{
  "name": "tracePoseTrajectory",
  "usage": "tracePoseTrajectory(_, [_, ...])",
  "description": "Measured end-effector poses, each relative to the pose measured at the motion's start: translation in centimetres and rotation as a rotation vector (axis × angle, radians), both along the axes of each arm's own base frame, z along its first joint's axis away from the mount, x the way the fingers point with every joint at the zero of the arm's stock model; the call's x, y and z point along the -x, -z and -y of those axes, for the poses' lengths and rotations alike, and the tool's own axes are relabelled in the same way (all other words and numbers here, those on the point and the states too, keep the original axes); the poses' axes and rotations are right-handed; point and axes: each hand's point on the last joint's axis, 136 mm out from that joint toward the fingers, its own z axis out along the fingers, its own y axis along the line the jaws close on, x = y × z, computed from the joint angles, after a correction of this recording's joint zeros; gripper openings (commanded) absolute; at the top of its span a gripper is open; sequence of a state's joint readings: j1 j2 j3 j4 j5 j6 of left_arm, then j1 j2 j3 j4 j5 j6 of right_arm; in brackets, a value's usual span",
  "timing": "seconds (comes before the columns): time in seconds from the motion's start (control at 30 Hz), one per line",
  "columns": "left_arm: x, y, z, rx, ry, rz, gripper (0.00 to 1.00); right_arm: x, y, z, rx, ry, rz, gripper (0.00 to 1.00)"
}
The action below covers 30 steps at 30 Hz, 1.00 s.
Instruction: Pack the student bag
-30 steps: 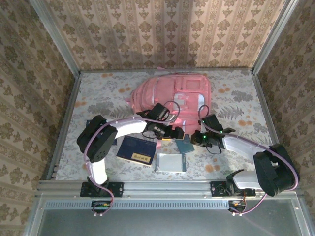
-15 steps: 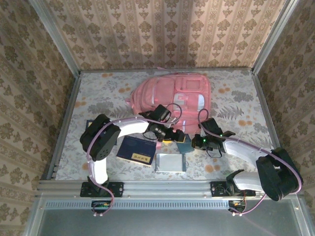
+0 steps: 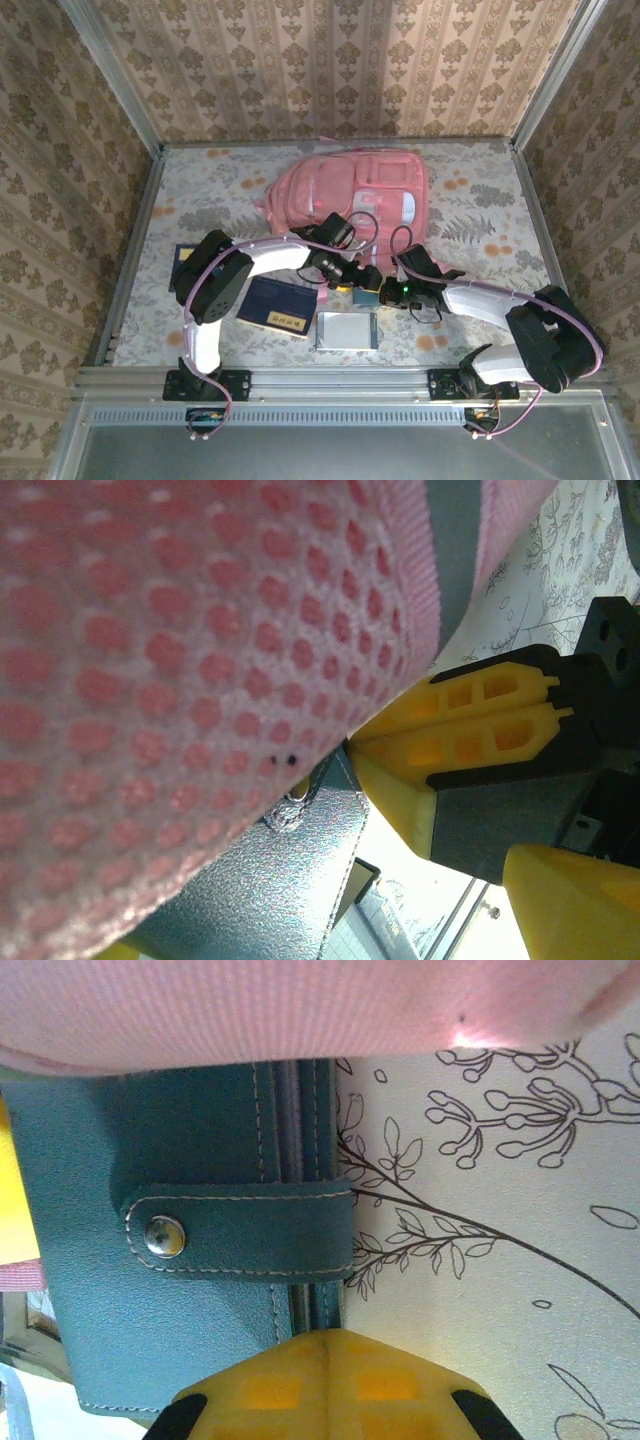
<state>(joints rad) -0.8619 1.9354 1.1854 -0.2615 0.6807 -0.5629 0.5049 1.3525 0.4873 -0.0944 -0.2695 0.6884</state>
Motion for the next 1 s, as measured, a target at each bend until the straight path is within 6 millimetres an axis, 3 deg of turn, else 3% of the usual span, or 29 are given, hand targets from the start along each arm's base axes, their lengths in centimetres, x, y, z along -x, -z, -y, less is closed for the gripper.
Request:
tracePoseTrajectory(0.07, [0.0, 0.0, 0.0, 0.0, 0.002, 0.002, 0.81, 0.0, 0.0, 0.0, -0.001, 0.0, 0.0, 0.07])
tracePoseTrajectory(0.3, [0.0, 0.0, 0.0, 0.002, 0.008, 0.004, 0.43, 0.0, 0.0, 0.0, -0.005, 0.007, 0.002, 0.07])
tracePoseTrajectory(0.43, [0.1, -0.1, 0.0, 0.007, 0.011, 0.004, 0.28, 0.0, 0.0, 0.0, -0.008, 0.013, -0.001, 0.07])
tracePoseTrajectory(0.67, [0.2, -0.3, 0.1, 0.01, 0.014, -0.001, 0.21, 0.6, -0.7, 0.1, -0.011, 0.009, 0.003, 0.15])
tracePoseTrajectory(0.8, [0.6, -2.1, -0.4, 0.023, 0.013, 0.011, 0.2, 0.8, -3.0, 0.0, -0.031, -0.019, 0.042, 0.28])
tracePoseTrajectory(0.87, [0.9, -3.9, -0.9, 0.037, 0.007, 0.033, 0.19, 0.6, -5.2, -0.4, -0.05, -0.041, 0.083, 0.31])
tracePoseTrajectory(1.0, [1.1, -9.2, -2.1, 0.108, -0.009, 0.11, 0.19, -0.4, -11.4, -1.2, -0.087, -0.083, 0.202, 0.32])
